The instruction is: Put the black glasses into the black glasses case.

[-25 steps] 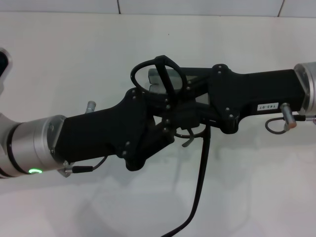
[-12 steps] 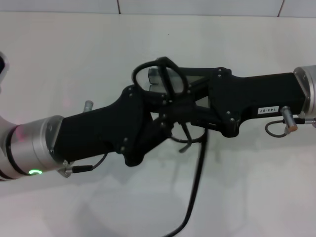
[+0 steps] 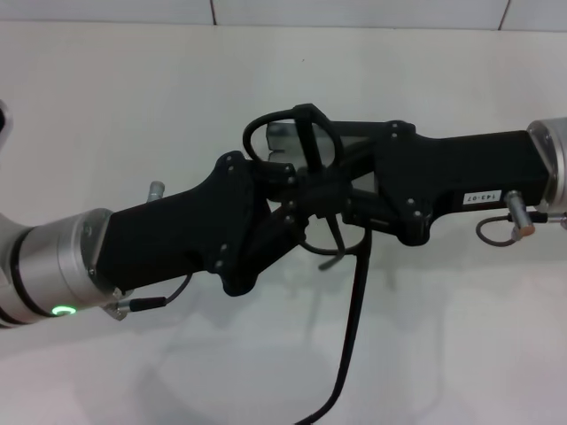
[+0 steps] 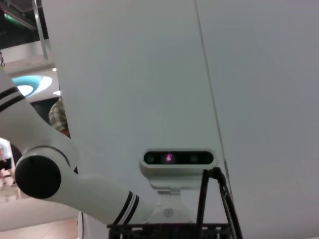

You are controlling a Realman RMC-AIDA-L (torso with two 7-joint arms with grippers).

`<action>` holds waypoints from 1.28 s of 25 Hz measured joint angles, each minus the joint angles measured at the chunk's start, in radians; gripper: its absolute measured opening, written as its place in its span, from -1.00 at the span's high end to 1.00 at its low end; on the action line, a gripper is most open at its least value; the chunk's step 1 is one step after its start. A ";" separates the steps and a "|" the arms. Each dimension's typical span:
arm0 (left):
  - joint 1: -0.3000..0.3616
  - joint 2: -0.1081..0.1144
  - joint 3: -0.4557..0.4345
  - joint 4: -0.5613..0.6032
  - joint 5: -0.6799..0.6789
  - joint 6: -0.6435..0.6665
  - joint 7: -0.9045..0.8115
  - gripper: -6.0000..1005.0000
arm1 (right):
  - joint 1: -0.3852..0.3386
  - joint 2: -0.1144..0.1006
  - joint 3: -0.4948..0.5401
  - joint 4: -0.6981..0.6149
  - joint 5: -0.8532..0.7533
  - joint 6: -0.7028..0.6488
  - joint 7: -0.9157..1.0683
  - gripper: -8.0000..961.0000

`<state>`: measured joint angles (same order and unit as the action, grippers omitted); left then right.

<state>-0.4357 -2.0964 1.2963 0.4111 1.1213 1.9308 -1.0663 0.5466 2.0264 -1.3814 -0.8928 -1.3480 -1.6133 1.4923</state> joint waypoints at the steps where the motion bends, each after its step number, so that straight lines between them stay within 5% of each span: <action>1: 0.001 0.000 0.000 0.000 0.000 0.003 0.000 0.87 | -0.002 0.000 0.001 0.001 0.005 0.000 -0.003 0.76; 12: 0.035 0.008 -0.004 0.002 -0.014 0.074 0.030 0.87 | -0.068 -0.004 0.140 0.014 0.114 -0.110 -0.049 0.76; 20: 0.006 0.005 0.019 0.003 0.064 0.073 0.030 0.87 | -0.102 -0.004 0.262 0.070 0.367 -0.245 -0.108 0.76; 32: -0.059 -0.005 0.272 -0.002 -0.126 0.072 0.112 0.87 | 0.143 0.001 0.116 0.533 0.462 -0.204 -0.420 0.76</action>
<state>-0.4946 -2.1009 1.5679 0.4091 0.9958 2.0025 -0.9545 0.6894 2.0279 -1.2650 -0.3598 -0.8864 -1.8176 1.0721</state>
